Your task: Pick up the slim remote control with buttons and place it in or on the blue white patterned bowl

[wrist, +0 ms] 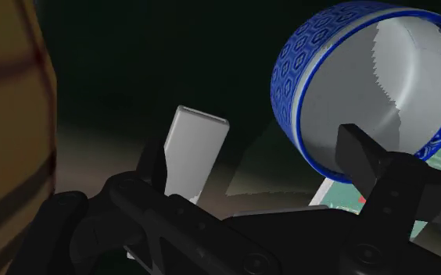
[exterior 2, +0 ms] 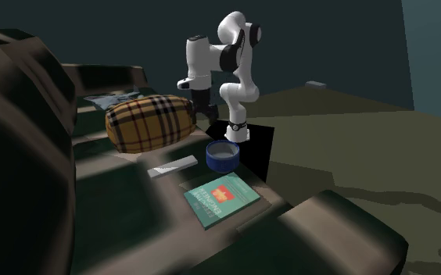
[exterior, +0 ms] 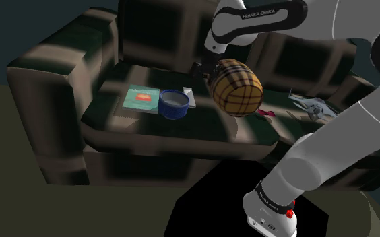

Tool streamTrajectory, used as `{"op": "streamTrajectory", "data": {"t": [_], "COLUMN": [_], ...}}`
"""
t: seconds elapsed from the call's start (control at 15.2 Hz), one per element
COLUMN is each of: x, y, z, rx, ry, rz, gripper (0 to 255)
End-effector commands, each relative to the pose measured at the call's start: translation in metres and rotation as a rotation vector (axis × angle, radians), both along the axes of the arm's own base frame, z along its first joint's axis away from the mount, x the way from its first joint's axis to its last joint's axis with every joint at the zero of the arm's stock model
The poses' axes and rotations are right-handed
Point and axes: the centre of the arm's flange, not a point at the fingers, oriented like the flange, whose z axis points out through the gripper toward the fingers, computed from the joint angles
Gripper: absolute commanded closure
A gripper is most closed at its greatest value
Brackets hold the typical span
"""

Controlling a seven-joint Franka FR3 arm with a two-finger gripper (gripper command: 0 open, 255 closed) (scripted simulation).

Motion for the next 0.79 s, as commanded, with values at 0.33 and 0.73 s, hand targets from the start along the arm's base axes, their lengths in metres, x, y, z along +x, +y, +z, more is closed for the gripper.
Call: {"op": "streamTrajectory", "data": {"t": [0.33, 0.73], "x": [0.065, 0.117], "y": [-0.038, -0.076], "z": [-0.051, -0.097], "rx": [-0.021, -0.039], "ry": [0.023, 0.044], "rz": [-0.111, -0.205], "gripper": [0, 0]}}
